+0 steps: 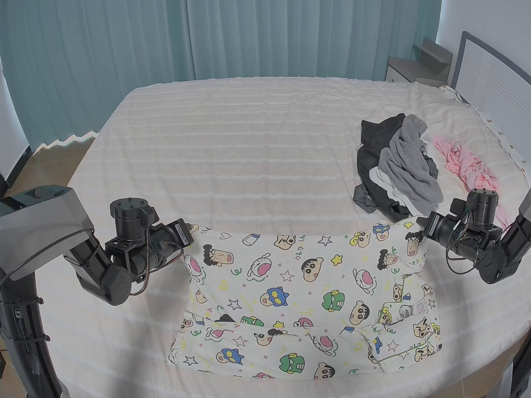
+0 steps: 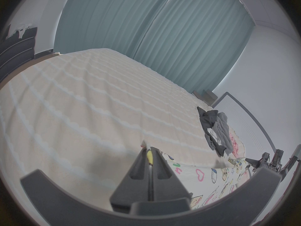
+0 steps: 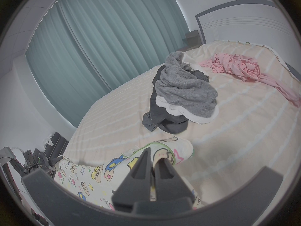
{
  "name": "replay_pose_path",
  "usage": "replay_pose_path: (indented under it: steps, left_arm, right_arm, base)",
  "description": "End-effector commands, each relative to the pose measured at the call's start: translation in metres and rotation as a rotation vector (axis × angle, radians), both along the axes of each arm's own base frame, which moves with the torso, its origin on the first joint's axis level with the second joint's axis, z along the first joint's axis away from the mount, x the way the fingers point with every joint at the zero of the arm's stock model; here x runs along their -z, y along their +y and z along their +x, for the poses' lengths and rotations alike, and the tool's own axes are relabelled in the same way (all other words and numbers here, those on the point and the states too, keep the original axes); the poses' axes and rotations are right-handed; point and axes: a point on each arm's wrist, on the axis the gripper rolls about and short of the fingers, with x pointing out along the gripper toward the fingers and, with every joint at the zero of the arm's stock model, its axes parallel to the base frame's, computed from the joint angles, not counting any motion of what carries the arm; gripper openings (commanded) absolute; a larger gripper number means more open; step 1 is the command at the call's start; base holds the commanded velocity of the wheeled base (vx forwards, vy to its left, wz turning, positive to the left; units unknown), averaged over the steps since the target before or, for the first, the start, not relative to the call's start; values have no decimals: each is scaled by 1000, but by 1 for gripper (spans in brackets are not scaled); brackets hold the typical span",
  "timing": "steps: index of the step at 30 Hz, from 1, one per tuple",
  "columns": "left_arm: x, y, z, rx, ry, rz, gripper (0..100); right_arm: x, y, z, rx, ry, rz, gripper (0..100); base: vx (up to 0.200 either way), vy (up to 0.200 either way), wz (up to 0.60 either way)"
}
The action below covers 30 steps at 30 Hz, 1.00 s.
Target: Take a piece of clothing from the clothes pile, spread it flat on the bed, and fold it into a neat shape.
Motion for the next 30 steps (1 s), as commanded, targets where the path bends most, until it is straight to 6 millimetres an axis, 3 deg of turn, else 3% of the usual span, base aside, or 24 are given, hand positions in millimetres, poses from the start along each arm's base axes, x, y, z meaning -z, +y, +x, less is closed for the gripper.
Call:
replay_pose_path:
  steps: [1, 16, 23, 30]
  left_arm:
    - [-5, 6, -9, -5, 7, 1, 0]
    - [-4, 10, -43, 13, 66, 17, 0]
    - [8, 4, -58, 46, 125, 35, 0]
    - [15, -2, -67, 72, 161, 48, 0]
  right_arm:
    - [-2, -3, -10, 7, 8, -3, 0]
    - [-2, -11, -48, -6, 62, 10, 0]
    - [18, -15, -73, -61, 155, -10, 0]
    - [27, -14, -81, -88, 198, -25, 0]
  base:
    - [0, 0, 0]
    - [0, 0, 0]
    - [0, 0, 0]
    - [0, 0, 0]
